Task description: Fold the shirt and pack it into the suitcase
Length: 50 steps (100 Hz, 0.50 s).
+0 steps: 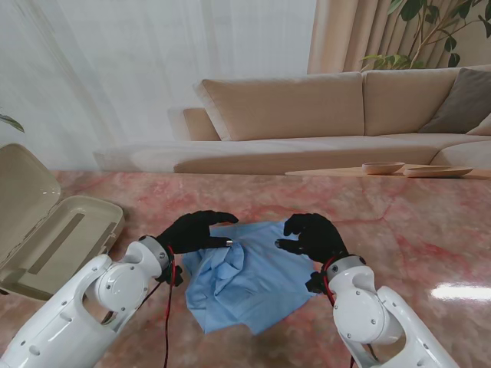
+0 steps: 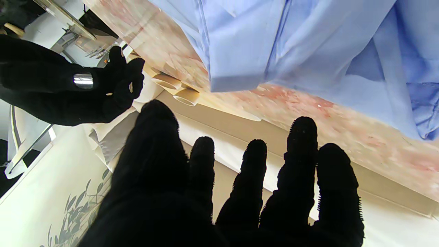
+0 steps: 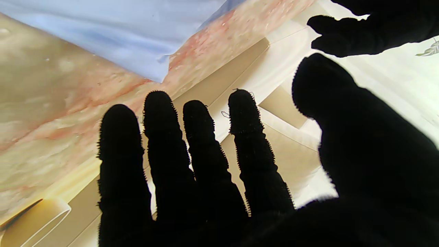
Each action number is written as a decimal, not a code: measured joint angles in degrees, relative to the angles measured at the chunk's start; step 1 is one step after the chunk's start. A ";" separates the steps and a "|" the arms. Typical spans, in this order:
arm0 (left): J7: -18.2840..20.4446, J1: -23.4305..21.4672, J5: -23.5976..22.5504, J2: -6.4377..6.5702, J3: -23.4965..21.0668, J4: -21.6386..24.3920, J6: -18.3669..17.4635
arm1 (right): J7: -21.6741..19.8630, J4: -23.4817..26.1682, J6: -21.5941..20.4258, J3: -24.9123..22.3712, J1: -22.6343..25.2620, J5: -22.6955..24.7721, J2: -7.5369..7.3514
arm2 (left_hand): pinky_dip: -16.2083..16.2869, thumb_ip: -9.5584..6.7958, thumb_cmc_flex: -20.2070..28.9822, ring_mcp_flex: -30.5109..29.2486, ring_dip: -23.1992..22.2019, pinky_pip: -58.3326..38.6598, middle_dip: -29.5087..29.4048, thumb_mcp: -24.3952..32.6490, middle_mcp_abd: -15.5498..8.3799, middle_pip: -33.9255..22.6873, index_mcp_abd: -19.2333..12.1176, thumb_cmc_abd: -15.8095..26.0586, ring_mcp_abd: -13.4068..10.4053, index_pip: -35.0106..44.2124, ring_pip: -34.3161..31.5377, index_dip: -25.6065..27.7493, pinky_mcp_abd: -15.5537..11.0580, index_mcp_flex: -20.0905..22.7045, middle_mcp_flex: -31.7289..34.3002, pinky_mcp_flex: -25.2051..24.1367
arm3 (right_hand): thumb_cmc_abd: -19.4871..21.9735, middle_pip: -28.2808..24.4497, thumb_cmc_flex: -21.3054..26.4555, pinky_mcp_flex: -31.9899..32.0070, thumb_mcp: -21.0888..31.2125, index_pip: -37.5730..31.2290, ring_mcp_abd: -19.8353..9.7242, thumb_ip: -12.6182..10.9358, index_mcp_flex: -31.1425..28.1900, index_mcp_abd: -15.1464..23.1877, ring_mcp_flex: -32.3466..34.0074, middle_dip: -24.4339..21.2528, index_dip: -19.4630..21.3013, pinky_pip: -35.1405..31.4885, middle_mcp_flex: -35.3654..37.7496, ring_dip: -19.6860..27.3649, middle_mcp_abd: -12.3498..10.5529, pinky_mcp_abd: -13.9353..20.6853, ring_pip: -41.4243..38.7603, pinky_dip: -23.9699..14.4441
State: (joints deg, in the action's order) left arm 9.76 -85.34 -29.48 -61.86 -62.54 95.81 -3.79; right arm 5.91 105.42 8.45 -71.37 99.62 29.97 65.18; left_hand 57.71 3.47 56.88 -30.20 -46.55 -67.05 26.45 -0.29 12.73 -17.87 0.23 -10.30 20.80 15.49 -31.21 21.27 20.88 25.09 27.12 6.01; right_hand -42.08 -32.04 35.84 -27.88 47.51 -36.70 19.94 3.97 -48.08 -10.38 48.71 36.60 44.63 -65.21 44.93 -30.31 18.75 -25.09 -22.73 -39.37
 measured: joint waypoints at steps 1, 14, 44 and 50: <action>0.07 0.02 -0.09 0.02 0.06 -0.01 -0.04 | 0.01 -0.04 0.00 -0.04 0.02 0.00 0.00 | 0.00 0.00 0.00 0.00 0.01 0.00 0.00 0.00 0.00 0.00 -0.01 -0.01 0.00 0.00 0.00 0.00 0.01 0.00 0.00 0.00 | 0.00 0.00 0.00 0.02 0.00 -0.03 0.00 0.00 0.00 0.00 0.00 0.00 0.00 0.00 0.00 0.00 0.00 0.00 0.00 0.00; 1.01 0.45 -2.92 0.37 0.81 -0.30 -0.62 | 0.13 -0.44 0.01 -0.44 0.24 0.05 0.00 | 0.00 0.00 0.00 0.03 0.33 0.01 -0.58 0.00 0.00 0.25 -0.09 -0.52 0.00 0.00 0.02 -0.03 0.02 -0.03 -0.55 -0.02 | 0.00 0.00 0.01 0.06 0.00 -0.07 0.00 0.00 0.00 0.00 0.00 0.00 -0.02 0.00 0.01 0.00 0.00 0.00 0.00 0.00; 2.54 2.23 -2.11 0.76 3.13 -2.29 -1.08 | 0.30 -1.31 0.07 -0.53 0.38 -0.05 -0.01 | 0.34 0.00 0.29 0.06 0.35 0.01 -0.59 0.00 0.00 0.25 -0.62 -2.36 0.00 -0.65 0.02 -0.03 0.06 -0.66 -0.55 0.01 | 0.00 0.00 0.02 0.08 -0.01 -0.12 0.00 0.00 0.00 0.00 0.00 0.00 -0.49 -0.01 0.01 0.00 0.00 0.00 0.00 0.02; 2.86 2.71 -2.10 0.79 3.60 -2.85 -1.21 | 0.25 -1.48 0.07 -0.53 0.39 -0.09 -0.02 | 0.54 0.00 1.23 0.06 0.16 0.01 -0.60 0.05 0.00 0.25 -0.62 -2.85 0.00 -0.64 0.02 -0.03 0.05 -0.66 -0.55 0.43 | 0.00 0.00 0.02 0.08 -0.01 -0.17 0.00 0.00 0.00 0.00 0.00 0.00 -0.57 -0.01 0.02 0.00 0.00 0.00 0.00 0.03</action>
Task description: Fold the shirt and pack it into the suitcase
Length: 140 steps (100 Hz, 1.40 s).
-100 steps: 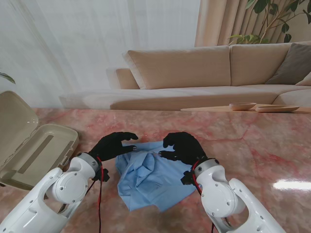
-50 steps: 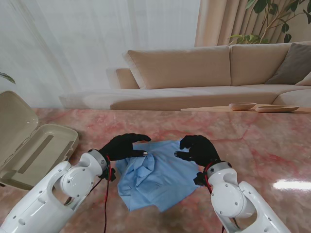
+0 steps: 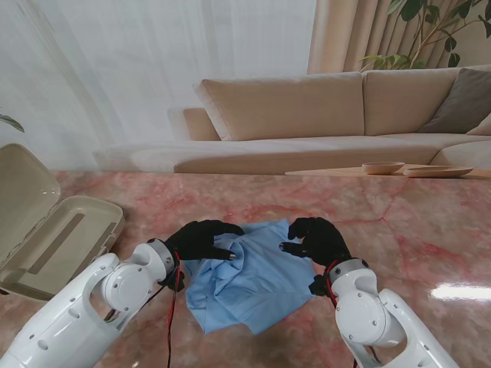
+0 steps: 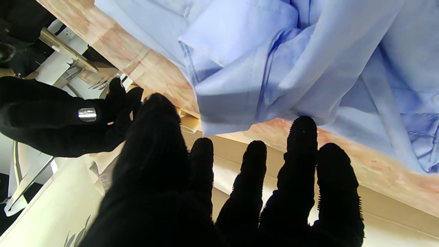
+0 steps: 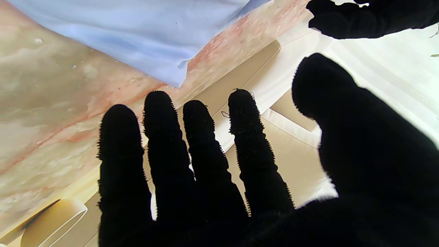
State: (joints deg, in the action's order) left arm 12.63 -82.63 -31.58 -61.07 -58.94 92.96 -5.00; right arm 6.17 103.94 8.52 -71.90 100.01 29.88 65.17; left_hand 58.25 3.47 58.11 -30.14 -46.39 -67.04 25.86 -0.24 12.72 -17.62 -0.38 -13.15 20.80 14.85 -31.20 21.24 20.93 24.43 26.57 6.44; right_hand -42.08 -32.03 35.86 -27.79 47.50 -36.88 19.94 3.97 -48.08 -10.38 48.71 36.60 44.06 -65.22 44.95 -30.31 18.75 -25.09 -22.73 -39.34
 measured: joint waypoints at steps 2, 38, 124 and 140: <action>0.11 0.15 0.01 0.02 0.15 -0.19 -0.04 | 0.00 -0.06 0.00 0.00 0.00 -0.03 0.00 | 0.07 0.00 -0.01 0.01 -0.04 0.00 0.00 0.00 0.00 0.00 0.00 -0.06 0.00 0.01 0.00 0.00 0.00 0.00 0.00 0.08 | 0.00 0.00 0.00 0.01 0.00 -0.01 0.00 0.00 0.00 0.00 0.00 0.00 0.00 0.00 0.00 0.00 0.00 0.00 0.00 0.00; -1.17 0.85 -2.73 0.12 1.23 -1.73 0.68 | -0.15 -0.44 0.15 0.16 0.12 -0.33 -0.04 | 2.37 -0.54 6.02 -4.19 -5.62 -4.54 1.80 14.27 -0.40 -4.41 2.17 -2.89 -1.32 13.46 -4.47 5.68 -1.45 1.85 0.66 5.52 | 0.46 0.00 0.68 0.06 -0.02 -0.58 0.00 0.00 -0.01 0.01 0.00 0.00 -0.12 -0.01 0.00 0.00 0.00 0.00 0.01 0.57; -12.77 -1.92 1.54 -2.90 -3.83 -4.45 3.57 | -0.53 -0.81 0.52 1.31 -0.36 -1.28 -0.09 | 0.10 4.10 12.18 -16.53 -21.62 -8.72 29.73 34.57 -3.20 -3.55 3.47 -12.89 -3.57 44.10 -8.68 16.92 -3.58 11.44 18.72 17.08 | 2.06 0.01 0.68 0.23 -1.45 -1.18 0.00 0.00 -0.01 0.01 -0.01 0.00 -0.72 -0.01 0.01 0.00 0.00 0.00 0.01 0.57; -13.27 -2.70 1.07 -3.21 -5.44 -3.63 5.08 | -0.52 -0.84 0.66 1.30 -0.37 -1.33 -0.07 | -0.34 4.10 12.18 -16.53 -21.62 -8.72 29.74 34.57 -3.17 -3.55 3.48 -12.89 -3.57 44.12 -8.68 17.90 -3.55 11.44 18.72 17.11 | 2.32 0.01 0.68 0.27 -1.50 -1.21 0.00 0.00 -0.01 0.01 -0.01 0.00 -0.85 -0.01 0.01 0.00 0.00 0.01 0.01 0.58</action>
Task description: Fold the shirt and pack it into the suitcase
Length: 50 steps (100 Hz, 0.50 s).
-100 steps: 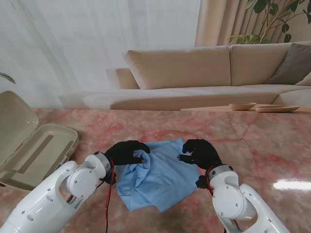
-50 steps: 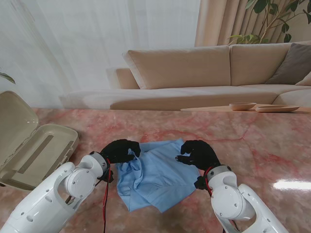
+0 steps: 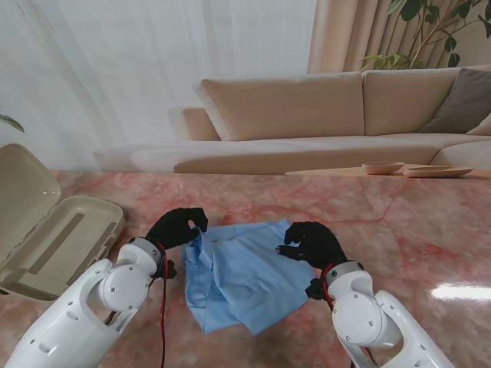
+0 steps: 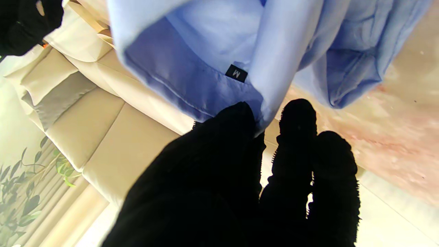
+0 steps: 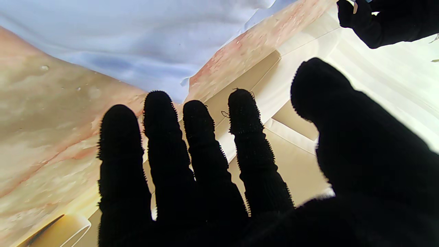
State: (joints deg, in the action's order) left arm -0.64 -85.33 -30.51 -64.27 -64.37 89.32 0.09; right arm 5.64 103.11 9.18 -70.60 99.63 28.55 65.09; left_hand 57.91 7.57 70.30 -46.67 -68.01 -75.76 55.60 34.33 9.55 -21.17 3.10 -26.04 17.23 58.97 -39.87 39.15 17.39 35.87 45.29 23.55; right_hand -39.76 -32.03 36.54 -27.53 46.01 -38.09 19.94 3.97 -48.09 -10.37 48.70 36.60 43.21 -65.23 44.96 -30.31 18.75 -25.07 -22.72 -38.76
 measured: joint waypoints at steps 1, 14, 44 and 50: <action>0.00 -0.06 -0.10 0.00 -0.12 0.07 0.06 | 0.00 0.00 0.00 0.00 0.00 0.00 0.00 | -0.16 0.00 0.00 0.00 0.00 0.00 0.00 0.00 0.00 0.00 0.00 0.00 0.00 0.00 0.00 0.20 0.00 0.00 0.00 0.00 | 0.00 0.00 0.00 0.00 -0.01 0.00 0.00 0.00 0.00 0.00 0.00 0.00 -0.02 0.00 0.00 0.00 0.00 0.00 0.00 0.00; -0.18 -0.69 -2.69 0.06 -1.26 0.37 0.29 | -0.34 -0.01 0.00 -0.10 0.02 -0.05 0.00 | -0.51 0.01 0.00 0.00 0.00 0.74 0.01 0.00 0.01 -0.01 0.00 0.00 0.00 0.01 0.00 1.14 0.01 0.00 0.00 0.00 | 0.37 0.00 0.00 0.29 -0.29 -0.02 0.00 0.00 0.00 0.00 0.00 0.00 -0.51 0.00 0.00 0.00 0.00 0.00 0.00 0.01; 6.08 -3.32 -7.76 1.63 -4.08 1.51 0.77 | -1.27 -0.03 0.03 -0.12 0.18 -0.41 -0.13 | -2.89 0.01 0.01 0.04 1.23 5.09 -1.05 0.08 0.01 -0.02 0.00 0.59 -0.01 0.03 4.02 2.54 0.01 0.00 0.00 -1.87 | 0.63 0.01 0.00 0.45 -0.60 -0.02 0.00 0.00 0.00 0.00 0.00 0.00 -0.59 0.00 0.00 0.00 0.00 0.00 0.00 0.01; 6.36 -3.98 -9.29 2.06 -4.32 1.73 1.14 | -1.49 -0.03 0.03 -0.09 0.19 -0.42 -0.19 | -3.53 0.01 0.01 0.07 1.66 5.75 -2.17 0.14 0.01 -0.22 0.00 1.13 -0.01 0.03 4.32 2.54 0.01 0.00 -0.97 -2.10 | 0.65 0.02 0.00 0.46 -0.66 -0.02 0.00 0.00 0.00 0.00 0.00 0.00 -0.59 0.00 0.00 0.00 0.00 0.00 0.00 0.01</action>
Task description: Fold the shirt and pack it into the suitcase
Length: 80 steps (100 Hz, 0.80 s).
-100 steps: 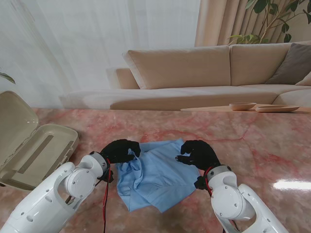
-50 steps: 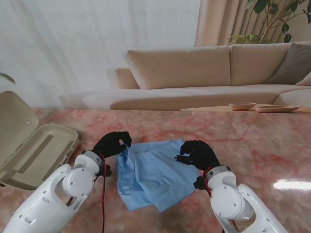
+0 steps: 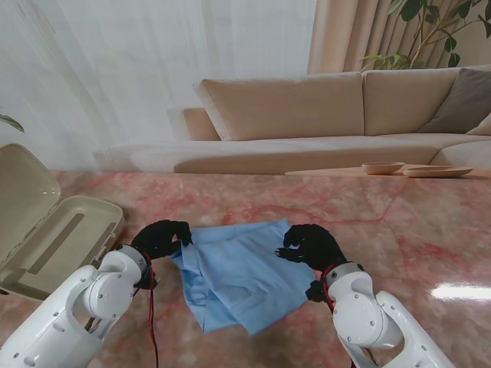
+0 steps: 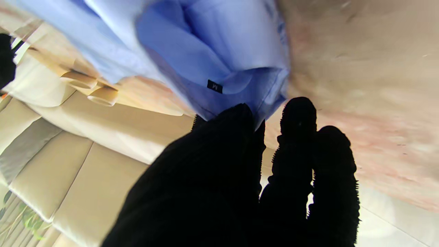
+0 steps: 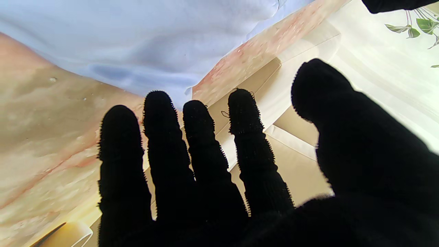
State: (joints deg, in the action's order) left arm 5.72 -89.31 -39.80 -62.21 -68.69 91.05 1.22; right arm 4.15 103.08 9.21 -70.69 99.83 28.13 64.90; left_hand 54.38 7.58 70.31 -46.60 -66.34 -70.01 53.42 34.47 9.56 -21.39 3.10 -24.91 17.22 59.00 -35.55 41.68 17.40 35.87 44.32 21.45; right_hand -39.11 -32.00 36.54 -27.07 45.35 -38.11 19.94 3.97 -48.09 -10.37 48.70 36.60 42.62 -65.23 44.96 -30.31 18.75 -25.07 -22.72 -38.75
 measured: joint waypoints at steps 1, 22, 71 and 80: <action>0.00 -0.09 -0.06 0.06 -0.03 0.01 0.07 | -0.04 0.00 0.00 0.01 0.00 -0.01 -0.01 | -0.06 0.00 0.00 0.01 0.03 0.00 -0.22 0.00 0.00 0.10 0.00 0.00 0.00 -0.06 0.02 0.00 0.00 0.00 -0.12 -0.02 | 0.00 0.00 0.00 0.01 -0.20 0.00 0.00 0.00 0.00 0.00 0.00 0.00 0.00 0.00 0.00 0.00 0.00 0.00 0.00 0.00; -0.45 -1.06 -2.01 0.43 -0.43 -0.06 1.75 | -1.02 -0.08 -0.03 0.21 0.01 -0.33 -0.20 | -1.96 0.00 0.01 3.03 3.20 1.56 -4.88 -0.24 0.87 -0.70 0.04 4.75 0.00 -6.84 1.50 -6.85 -0.05 0.22 -3.08 -2.17 | 0.12 0.01 0.00 0.04 -0.24 -0.01 0.00 0.00 0.00 0.00 0.00 0.00 -0.01 0.00 0.00 0.00 0.00 0.00 0.00 0.00; -3.44 -4.64 -6.57 0.34 -3.49 7.33 3.00 | -2.86 0.06 -0.49 -1.10 0.61 0.55 -0.61 | -2.96 -1.58 -0.05 7.66 11.13 3.01 -13.44 -14.91 2.74 -1.14 4.26 8.81 0.00 -31.46 1.50 -20.51 -0.11 -4.33 -8.49 -5.67 | 1.16 0.72 0.00 0.58 -0.86 0.11 0.00 0.00 0.00 0.00 0.00 0.00 -0.74 0.00 0.00 0.00 0.00 0.00 0.00 0.00; -4.26 -5.86 -6.36 0.28 -3.96 9.85 2.98 | -2.84 0.06 -0.69 -1.31 0.71 1.22 -0.69 | -2.96 -2.18 -0.05 8.85 12.97 3.04 -14.70 -17.28 2.77 -1.45 4.26 9.38 0.00 -32.06 1.50 -20.51 -0.11 -4.33 -9.09 -5.71 | 1.16 0.72 0.00 0.62 -0.86 0.63 0.00 0.00 0.07 0.00 0.00 0.00 -1.03 0.00 0.00 0.00 0.00 0.00 0.00 0.00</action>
State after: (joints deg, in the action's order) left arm 1.45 -95.17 -46.16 -61.93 -72.66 100.89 4.21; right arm 1.30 103.13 8.52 -72.00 100.53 29.35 64.21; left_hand 51.42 5.39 70.26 -37.74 -53.37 -66.97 38.73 17.19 12.34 -22.84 7.36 -15.53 17.22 26.94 -34.05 21.18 17.28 31.54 35.22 15.74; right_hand -37.95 -31.28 36.54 -26.45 44.49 -37.47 19.94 3.97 -48.03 -10.37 48.70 36.60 41.59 -65.23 44.96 -30.31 18.75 -25.07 -22.72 -38.75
